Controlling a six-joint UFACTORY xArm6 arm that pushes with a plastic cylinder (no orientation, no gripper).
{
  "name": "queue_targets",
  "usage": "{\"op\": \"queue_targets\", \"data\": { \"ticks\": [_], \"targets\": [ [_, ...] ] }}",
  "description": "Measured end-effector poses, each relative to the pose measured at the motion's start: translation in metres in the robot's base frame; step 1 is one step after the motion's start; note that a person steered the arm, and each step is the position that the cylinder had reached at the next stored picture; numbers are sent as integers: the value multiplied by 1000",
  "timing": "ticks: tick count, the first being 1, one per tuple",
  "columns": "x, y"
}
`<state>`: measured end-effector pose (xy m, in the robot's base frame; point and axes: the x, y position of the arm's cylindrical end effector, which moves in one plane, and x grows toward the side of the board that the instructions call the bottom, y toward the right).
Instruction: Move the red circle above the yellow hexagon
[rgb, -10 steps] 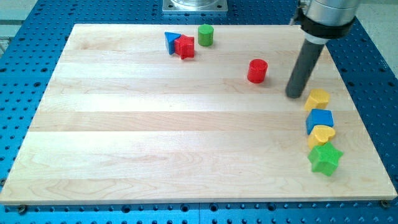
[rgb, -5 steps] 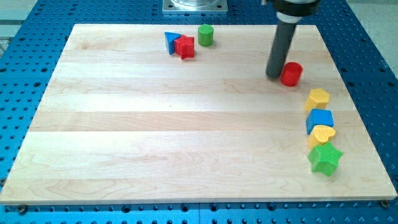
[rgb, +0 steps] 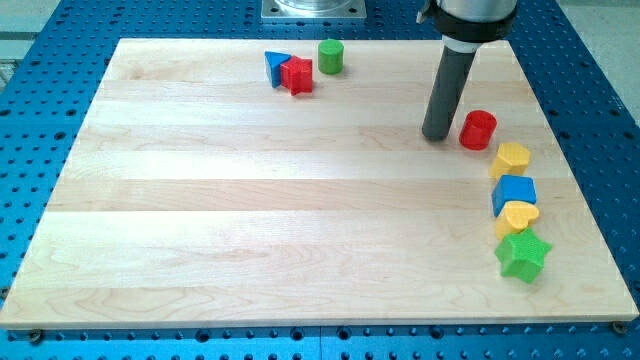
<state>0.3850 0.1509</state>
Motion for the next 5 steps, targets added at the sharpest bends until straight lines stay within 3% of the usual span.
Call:
{"op": "queue_targets", "data": {
  "ticks": [3, 5],
  "targets": [
    [1, 3],
    [9, 48]
  ]
}}
